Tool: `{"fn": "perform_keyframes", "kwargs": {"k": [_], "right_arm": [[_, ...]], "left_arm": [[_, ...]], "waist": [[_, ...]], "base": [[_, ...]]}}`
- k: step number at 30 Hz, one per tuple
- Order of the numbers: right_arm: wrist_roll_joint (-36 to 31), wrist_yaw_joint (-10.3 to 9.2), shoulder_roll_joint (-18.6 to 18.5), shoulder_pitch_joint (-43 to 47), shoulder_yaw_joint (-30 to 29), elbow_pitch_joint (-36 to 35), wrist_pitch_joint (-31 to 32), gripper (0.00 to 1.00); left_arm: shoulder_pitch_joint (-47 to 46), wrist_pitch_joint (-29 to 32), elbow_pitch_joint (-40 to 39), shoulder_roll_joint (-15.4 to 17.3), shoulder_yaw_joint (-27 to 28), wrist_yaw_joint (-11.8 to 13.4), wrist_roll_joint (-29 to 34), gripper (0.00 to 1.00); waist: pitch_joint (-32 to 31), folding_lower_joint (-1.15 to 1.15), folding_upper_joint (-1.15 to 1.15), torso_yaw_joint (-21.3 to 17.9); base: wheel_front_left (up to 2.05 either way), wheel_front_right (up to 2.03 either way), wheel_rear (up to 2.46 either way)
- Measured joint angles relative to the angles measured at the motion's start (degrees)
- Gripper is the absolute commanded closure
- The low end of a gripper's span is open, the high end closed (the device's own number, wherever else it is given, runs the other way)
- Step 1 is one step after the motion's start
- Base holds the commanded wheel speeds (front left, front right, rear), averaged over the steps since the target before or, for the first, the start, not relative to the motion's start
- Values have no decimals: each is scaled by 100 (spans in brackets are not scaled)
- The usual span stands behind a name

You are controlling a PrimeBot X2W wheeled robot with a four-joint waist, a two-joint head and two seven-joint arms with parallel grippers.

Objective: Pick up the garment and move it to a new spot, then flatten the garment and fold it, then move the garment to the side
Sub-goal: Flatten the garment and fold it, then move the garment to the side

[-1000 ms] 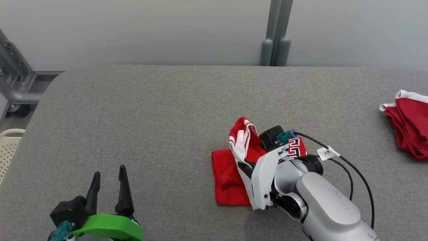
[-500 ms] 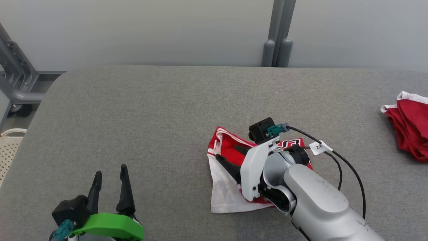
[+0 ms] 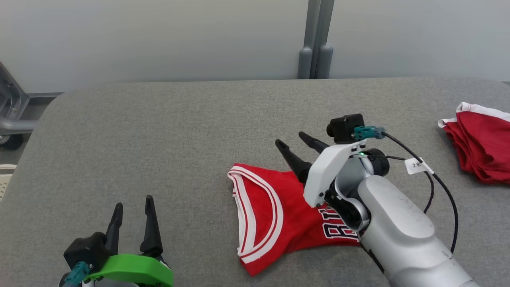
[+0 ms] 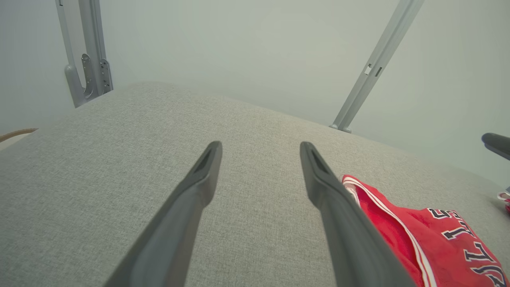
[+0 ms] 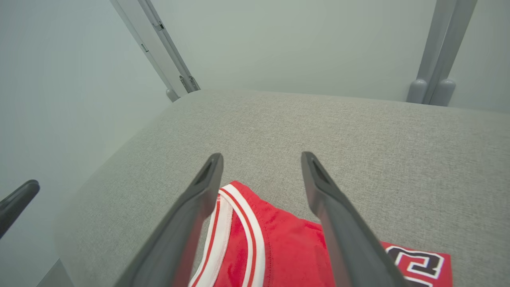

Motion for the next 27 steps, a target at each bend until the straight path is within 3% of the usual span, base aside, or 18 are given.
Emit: {"fn": "perform_keyframes", "kwargs": {"k": [11,27], "right_arm": [[-426,-1,-480,870,-1135,-421,-19,0],[-715,-1,-910,1762,-1568,-868,829,0]], "left_arm": [[14,122,-134,-8,-246,46,96,0],[81,247,-325,59,-358,136,155,0]], "waist": [[-73,0,0,-191],[-56,0,0,-356]], "base": [[0,0,0],[0,0,0]]}}
